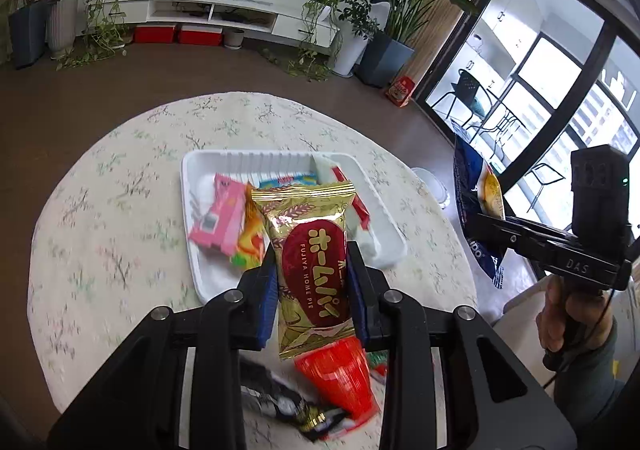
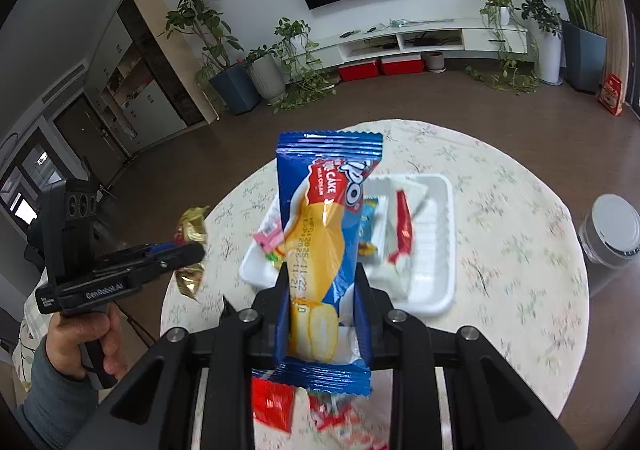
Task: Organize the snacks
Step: 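Carry the gold packet and blue Tipo packet with both tools into the tray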
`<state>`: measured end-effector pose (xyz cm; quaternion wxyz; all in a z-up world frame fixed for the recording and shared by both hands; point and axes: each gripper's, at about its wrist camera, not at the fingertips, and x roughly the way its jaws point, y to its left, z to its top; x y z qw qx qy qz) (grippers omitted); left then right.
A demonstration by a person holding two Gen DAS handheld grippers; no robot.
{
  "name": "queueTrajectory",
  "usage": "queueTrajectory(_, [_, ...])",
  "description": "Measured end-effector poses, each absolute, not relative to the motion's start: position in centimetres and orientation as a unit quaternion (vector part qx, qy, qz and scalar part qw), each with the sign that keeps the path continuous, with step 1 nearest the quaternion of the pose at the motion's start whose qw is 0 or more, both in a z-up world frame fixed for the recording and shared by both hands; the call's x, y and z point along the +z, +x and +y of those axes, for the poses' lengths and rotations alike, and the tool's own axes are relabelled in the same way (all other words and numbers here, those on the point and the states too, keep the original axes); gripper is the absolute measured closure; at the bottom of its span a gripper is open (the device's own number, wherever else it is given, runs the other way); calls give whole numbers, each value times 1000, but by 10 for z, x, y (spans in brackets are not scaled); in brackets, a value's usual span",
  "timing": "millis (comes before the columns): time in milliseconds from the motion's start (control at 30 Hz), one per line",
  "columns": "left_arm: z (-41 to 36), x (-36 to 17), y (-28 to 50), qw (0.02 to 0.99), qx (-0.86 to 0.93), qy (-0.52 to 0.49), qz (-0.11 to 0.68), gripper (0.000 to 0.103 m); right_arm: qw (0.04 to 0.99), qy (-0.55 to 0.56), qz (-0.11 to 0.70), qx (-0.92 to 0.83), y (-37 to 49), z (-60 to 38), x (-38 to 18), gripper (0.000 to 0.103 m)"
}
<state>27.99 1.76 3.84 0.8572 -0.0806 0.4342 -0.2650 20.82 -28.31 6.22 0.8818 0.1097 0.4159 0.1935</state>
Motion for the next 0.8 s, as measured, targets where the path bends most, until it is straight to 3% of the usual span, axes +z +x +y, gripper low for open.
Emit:
queueTrajectory(367, [-22,-12,389,839,-245,-48,484,75,852,64,496,155,314,-254,4,74])
queueTrajectory(800, [-33,-74,424,829,-224,-22,513,75,831,26,544,114,346,-255,-52,74])
